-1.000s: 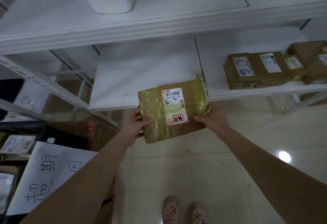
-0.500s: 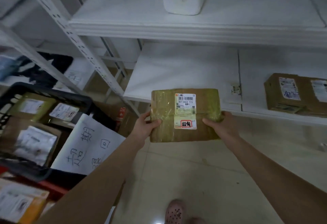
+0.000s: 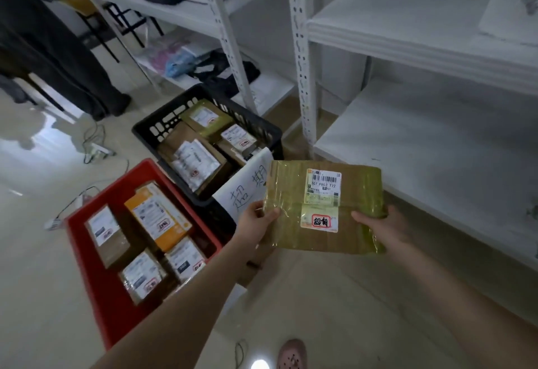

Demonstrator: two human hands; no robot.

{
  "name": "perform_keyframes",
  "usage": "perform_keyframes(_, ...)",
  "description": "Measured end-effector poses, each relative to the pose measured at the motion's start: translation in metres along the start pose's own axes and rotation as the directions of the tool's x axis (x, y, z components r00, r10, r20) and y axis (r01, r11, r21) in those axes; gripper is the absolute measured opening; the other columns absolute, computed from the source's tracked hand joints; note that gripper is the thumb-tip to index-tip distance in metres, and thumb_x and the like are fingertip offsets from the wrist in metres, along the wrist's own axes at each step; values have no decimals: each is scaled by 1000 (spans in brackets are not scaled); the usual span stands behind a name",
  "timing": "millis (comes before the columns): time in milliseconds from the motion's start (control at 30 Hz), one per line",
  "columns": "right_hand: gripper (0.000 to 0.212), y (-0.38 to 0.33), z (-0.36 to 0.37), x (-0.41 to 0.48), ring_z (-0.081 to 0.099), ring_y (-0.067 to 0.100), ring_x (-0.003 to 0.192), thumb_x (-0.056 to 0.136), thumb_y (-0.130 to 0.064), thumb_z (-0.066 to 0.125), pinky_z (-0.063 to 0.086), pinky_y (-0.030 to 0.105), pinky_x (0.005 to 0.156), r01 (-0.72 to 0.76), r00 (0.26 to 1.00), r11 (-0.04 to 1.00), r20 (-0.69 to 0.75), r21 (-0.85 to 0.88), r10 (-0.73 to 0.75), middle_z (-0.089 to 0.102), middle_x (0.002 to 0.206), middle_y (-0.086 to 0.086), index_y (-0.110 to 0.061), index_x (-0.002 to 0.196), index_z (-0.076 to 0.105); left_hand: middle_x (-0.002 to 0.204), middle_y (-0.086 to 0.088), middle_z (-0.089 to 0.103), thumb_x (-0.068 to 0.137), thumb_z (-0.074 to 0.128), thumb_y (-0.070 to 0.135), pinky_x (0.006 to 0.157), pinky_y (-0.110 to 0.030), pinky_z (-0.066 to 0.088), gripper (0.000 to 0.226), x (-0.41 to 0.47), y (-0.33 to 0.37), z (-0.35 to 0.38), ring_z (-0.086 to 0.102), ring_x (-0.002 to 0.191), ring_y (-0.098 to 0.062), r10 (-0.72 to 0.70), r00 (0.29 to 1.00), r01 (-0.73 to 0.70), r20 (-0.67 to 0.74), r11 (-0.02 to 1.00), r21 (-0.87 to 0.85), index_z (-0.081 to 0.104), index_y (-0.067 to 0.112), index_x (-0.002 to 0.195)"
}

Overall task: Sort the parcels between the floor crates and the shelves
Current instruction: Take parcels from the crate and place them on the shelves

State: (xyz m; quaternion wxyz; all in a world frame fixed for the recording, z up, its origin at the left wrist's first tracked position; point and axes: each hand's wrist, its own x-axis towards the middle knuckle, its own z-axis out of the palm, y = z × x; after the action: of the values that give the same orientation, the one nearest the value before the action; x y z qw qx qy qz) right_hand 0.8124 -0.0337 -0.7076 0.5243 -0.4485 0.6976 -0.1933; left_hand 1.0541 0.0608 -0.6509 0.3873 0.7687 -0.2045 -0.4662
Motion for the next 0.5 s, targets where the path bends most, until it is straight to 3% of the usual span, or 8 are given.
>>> perform_keyframes(200,44,-47,59,-19,59,17,79,62,-53,81,50,36,73,103,989,993,114,-58,-96,59,86,-10,-37,89,51,101,7,60,86,67,35,59,-18,48,35,1,-5,-74,59,84,-5,20,992,-26,-126,999,-46,56,21,117)
perform_keyframes(267,41,-69,74,-24,60,18,81,66,-55,78,50,35,76,167,979,982,136,-88,-154,60,90,-7,-33,91,53,105,4,62,86,67,35,66,-21,51,38,6,0,-98,61,88,-9,35,988,-43,-148,998,-48,58,19,119)
perform_keyframes(333,39,-96,89,-28,60,16,79,72,-57,72,48,33,73,220,968,971,142,-90,-206,61,92,-5,-32,96,54,112,-1,63,86,67,34,79,-29,52,39,15,12,-121,62,94,-14,57,984,-66,-170,997,-48,59,19,121)
perform_keyframes(433,37,-139,116,-26,61,12,75,78,-55,67,46,30,66,271,956,963,123,-15,-267,67,97,-3,-27,101,61,112,-1,64,88,66,32,77,-26,49,37,41,37,-158,61,89,-10,117,969,-126,-218,992,-26,59,21,122)
perform_keyframes(500,47,-168,140,-21,61,10,77,77,-51,70,45,27,62,319,943,948,94,23,-319,67,108,-1,-23,112,58,108,2,64,88,66,31,70,-24,50,45,66,58,-185,61,84,-9,157,958,-158,-239,987,14,55,19,131)
